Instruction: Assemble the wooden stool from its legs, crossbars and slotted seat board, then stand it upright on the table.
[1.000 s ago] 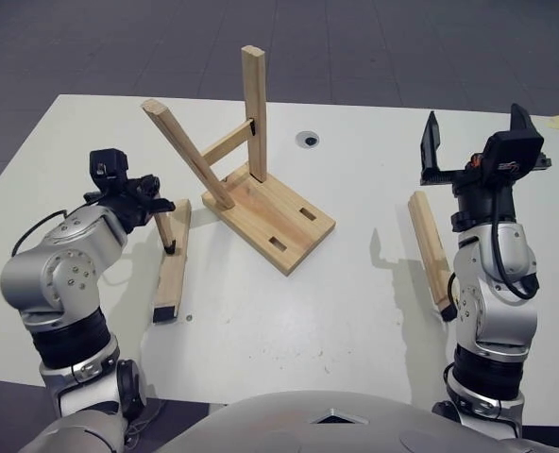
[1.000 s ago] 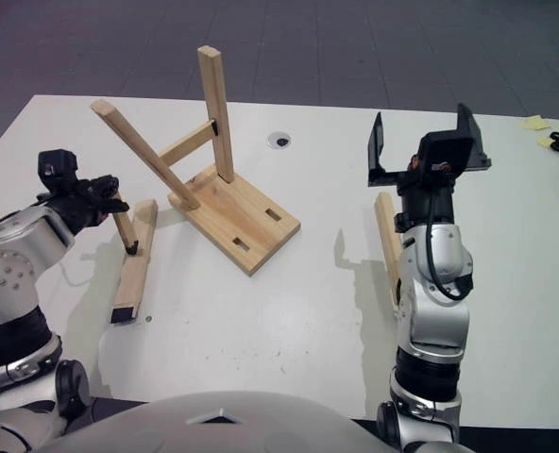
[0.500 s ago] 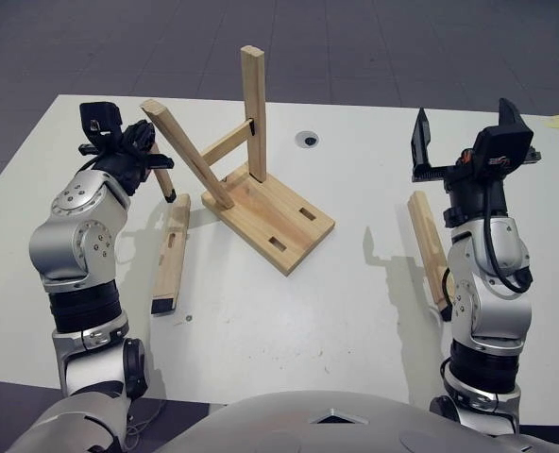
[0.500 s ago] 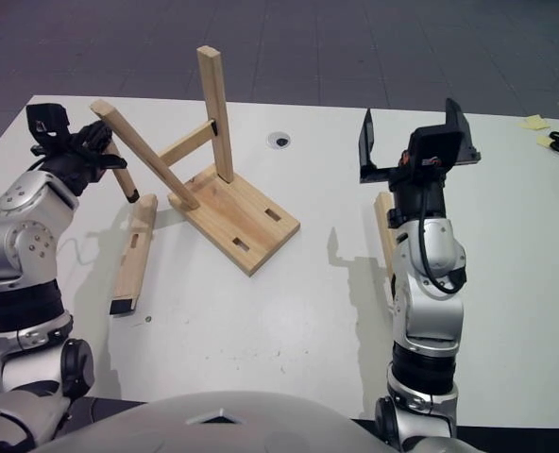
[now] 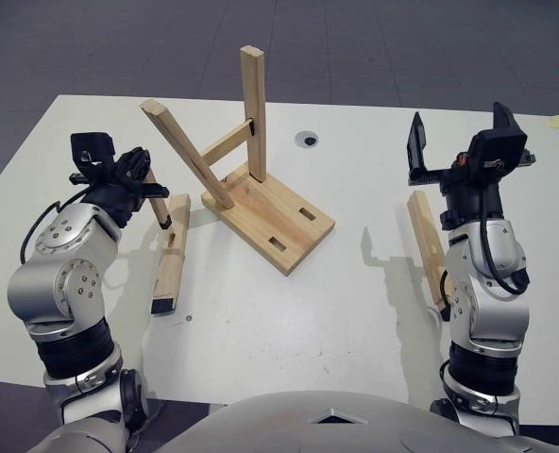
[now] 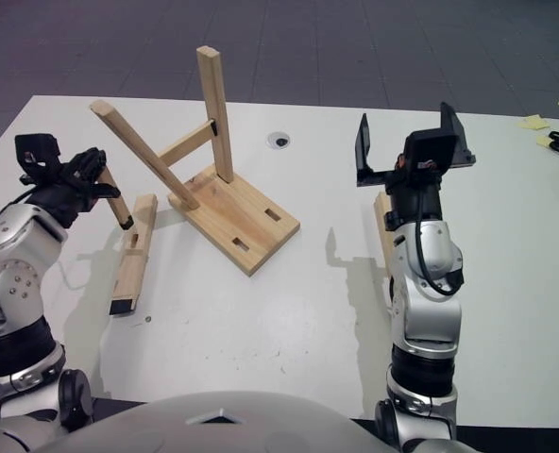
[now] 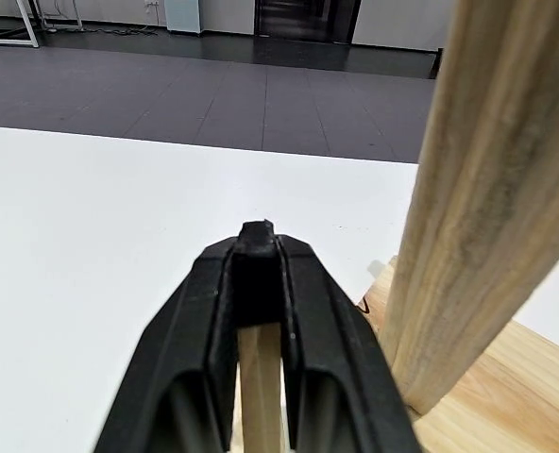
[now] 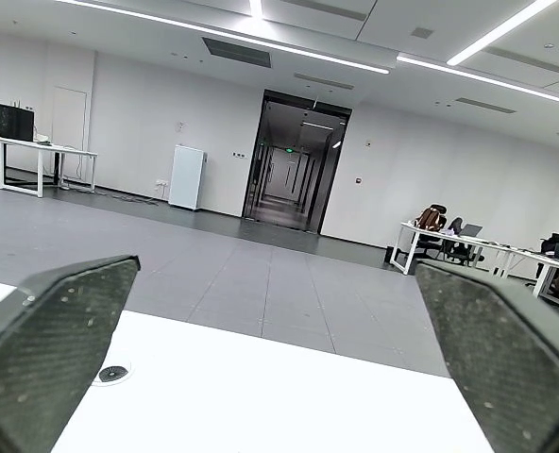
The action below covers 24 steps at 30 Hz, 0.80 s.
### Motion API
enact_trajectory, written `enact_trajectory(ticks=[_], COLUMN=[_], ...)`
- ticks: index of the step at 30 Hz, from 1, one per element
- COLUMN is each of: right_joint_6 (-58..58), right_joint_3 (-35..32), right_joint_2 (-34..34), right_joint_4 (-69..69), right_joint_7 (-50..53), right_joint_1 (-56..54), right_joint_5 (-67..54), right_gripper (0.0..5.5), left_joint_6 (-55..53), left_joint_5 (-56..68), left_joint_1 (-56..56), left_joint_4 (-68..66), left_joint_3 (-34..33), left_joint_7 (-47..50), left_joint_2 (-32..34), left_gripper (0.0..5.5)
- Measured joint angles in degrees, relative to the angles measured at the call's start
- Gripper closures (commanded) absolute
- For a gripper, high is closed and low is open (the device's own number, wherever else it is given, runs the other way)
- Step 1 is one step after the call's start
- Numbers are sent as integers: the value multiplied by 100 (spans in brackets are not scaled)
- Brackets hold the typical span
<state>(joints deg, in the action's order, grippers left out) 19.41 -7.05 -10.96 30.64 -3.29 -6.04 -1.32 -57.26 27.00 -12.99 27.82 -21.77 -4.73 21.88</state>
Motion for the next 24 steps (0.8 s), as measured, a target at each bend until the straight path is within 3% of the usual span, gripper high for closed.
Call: enact_trajectory(ticks=[5, 11, 24], right_joint_6=[9, 26, 24], right_joint_3=[-14, -19, -12], right_joint_2=[-2, -2, -1], right_joint_4=[34, 46, 23], right_joint_7=[11, 17, 12], right_joint_1=[24, 33, 23], right_joint_5=[6, 10, 7], right_gripper=[10, 10, 10], left_joint_6=[-599, -592, 1136], left_joint_5=[190, 117, -630], left_joint_1=[235, 254, 310], left_joint_4=[355, 316, -952], left_joint_3=[-143, -95, 597], left_joint_7=[14, 28, -182], left_joint_2=[-4, -4, -106], left_gripper=[507, 507, 507])
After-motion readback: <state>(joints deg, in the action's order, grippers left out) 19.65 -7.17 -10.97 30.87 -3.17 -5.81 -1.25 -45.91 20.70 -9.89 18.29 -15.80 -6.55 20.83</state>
